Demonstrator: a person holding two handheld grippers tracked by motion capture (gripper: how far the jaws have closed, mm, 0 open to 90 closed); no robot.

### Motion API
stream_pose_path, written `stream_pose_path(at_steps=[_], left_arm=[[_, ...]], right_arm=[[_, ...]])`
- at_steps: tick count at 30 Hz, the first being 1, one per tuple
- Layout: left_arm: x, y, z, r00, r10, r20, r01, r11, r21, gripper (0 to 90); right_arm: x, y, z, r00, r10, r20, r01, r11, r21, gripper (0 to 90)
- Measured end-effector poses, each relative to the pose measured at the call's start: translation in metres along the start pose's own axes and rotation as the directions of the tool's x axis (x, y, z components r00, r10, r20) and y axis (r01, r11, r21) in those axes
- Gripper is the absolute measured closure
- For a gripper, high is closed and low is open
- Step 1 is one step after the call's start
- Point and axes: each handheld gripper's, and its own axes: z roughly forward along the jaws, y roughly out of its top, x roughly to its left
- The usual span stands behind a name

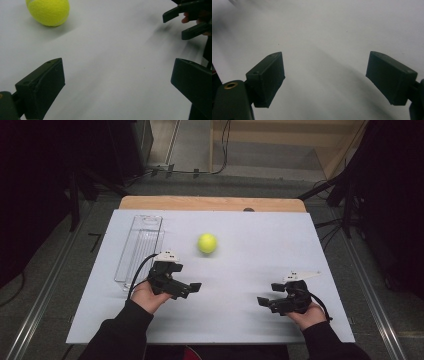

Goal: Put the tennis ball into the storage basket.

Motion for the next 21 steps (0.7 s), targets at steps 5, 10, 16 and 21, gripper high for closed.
stream_pose_path(at_steps=[5,10,16,21], left_arm=[[0.004,0.006,0.006,0.9998,0.005,-0.016,-0.005,1.0000,0.003,0.1],[0.009,0.011,0.010,0.9997,-0.005,-0.024,0.005,1.0000,-0.001,0.3],[0.013,0.021,0.014,0.9993,-0.005,-0.037,0.005,1.0000,0.004,0.3],[0.017,0.028,0.019,0.9993,-0.009,-0.037,0.009,1.0000,0.004,0.3]], right_arm=[[0.000,0.000,0.000,1.0000,0.001,-0.004,-0.001,1.000,0.007,13.3],[0.000,0.000,0.000,1.0000,-0.001,-0.003,0.001,1.000,0.008,13.3],[0.001,0.000,0.000,0.9999,-0.012,-0.007,0.012,1.000,0.003,13.3],[0.001,0.000,0.000,0.9999,-0.013,-0.006,0.013,1.000,0.005,13.3]])
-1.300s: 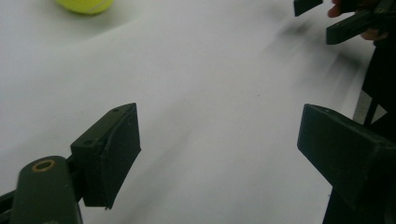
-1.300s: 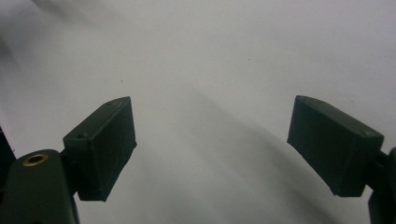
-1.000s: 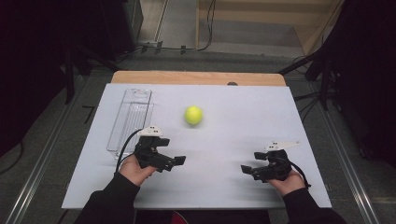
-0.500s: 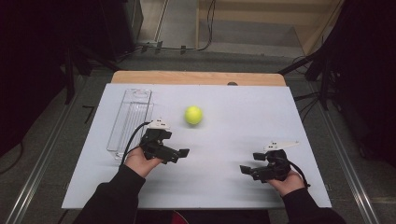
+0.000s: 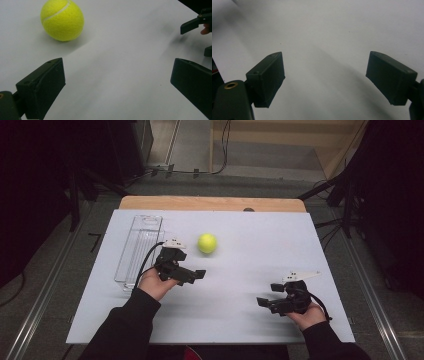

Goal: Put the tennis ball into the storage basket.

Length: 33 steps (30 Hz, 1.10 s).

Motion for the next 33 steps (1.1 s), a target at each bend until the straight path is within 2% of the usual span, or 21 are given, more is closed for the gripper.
stream_pose_path(at_steps=[4,12,27,33], left_arm=[[0.002,0.007,0.004,1.0000,0.007,0.001,-0.007,1.0000,0.003,0.3],[0.010,0.017,0.012,1.0000,-0.004,0.001,0.004,1.0000,-0.003,0.3],[0.020,0.034,0.023,0.9996,0.009,-0.025,-0.009,0.9999,0.009,2.2],[0.026,0.040,0.028,0.9993,-0.003,-0.037,0.003,1.0000,0.007,2.4]], right_arm=[[0.000,0.000,0.001,1.0000,0.004,-0.003,-0.004,1.000,0.004,13.3],[0.000,0.000,0.001,1.0000,0.001,-0.009,-0.001,1.000,0.004,13.3],[0.000,0.000,0.002,0.9999,-0.005,-0.011,0.005,1.000,0.010,13.3],[0.001,0.000,0.003,0.9999,0.002,-0.011,-0.002,1.000,0.016,13.4]])
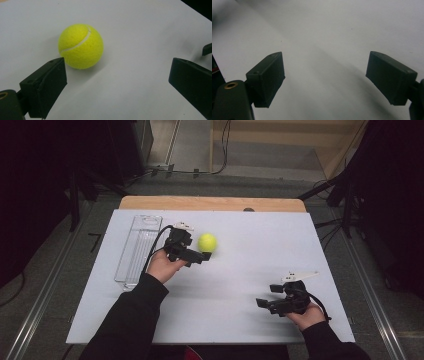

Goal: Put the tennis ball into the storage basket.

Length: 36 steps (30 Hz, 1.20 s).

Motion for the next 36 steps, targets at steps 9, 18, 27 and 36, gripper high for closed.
stream_pose_path(at_steps=[9,18,27,36], left_arm=[[0.006,0.013,0.007,0.9999,0.003,-0.014,-0.003,1.0000,0.006,2.4],[0.010,0.025,0.014,0.9998,0.002,-0.021,-0.002,1.0000,-0.007,2.3],[0.018,0.036,0.022,0.9997,-0.004,-0.023,0.004,0.9997,-0.024,2.4],[0.021,0.048,0.030,0.9998,-0.011,-0.019,0.011,0.9995,-0.031,2.4]], right_arm=[[0.001,0.000,0.000,1.0000,0.000,0.000,0.000,1.000,0.001,13.5],[0.001,0.000,0.000,1.0000,-0.004,0.001,0.004,1.000,0.004,13.5],[0.002,0.000,0.001,1.0000,-0.008,-0.004,0.008,1.000,0.005,13.5],[0.001,0.000,0.001,0.9999,-0.009,-0.012,0.009,1.000,0.004,13.5]])
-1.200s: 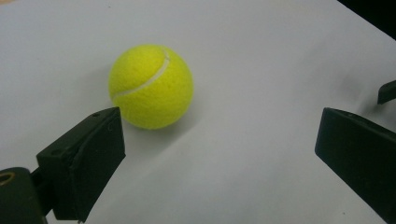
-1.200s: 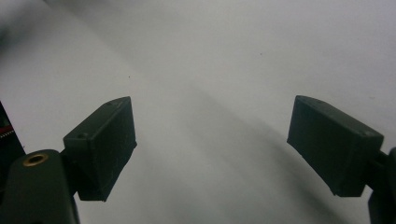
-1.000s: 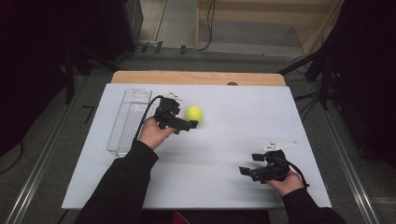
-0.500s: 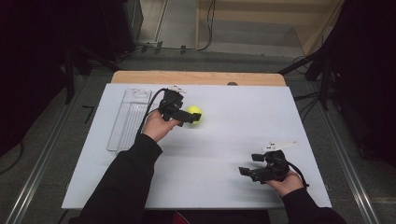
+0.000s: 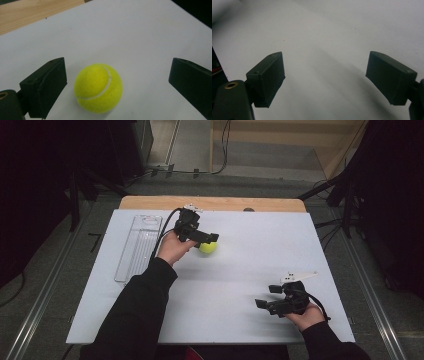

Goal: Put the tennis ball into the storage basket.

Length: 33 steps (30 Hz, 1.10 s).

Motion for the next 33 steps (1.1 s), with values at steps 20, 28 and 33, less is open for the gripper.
stream_pose_path(at_steps=[20,28,33], left_arm=[[0.012,0.016,0.023,0.9986,0.002,-0.054,-0.001,0.9999,0.015,3.2],[0.015,0.013,0.027,0.9981,0.004,-0.061,-0.003,0.9997,0.022,3.2],[0.016,0.010,0.030,0.9986,0.001,-0.053,0.001,0.9992,0.039,3.3]], right_arm=[[0.000,0.000,0.000,1.0000,0.000,-0.003,0.000,1.000,0.000,13.5],[0.000,0.000,0.001,1.0000,-0.001,-0.007,0.001,1.000,0.002,13.5],[0.000,0.000,0.001,1.0000,-0.002,-0.005,0.002,1.000,0.000,13.5]])
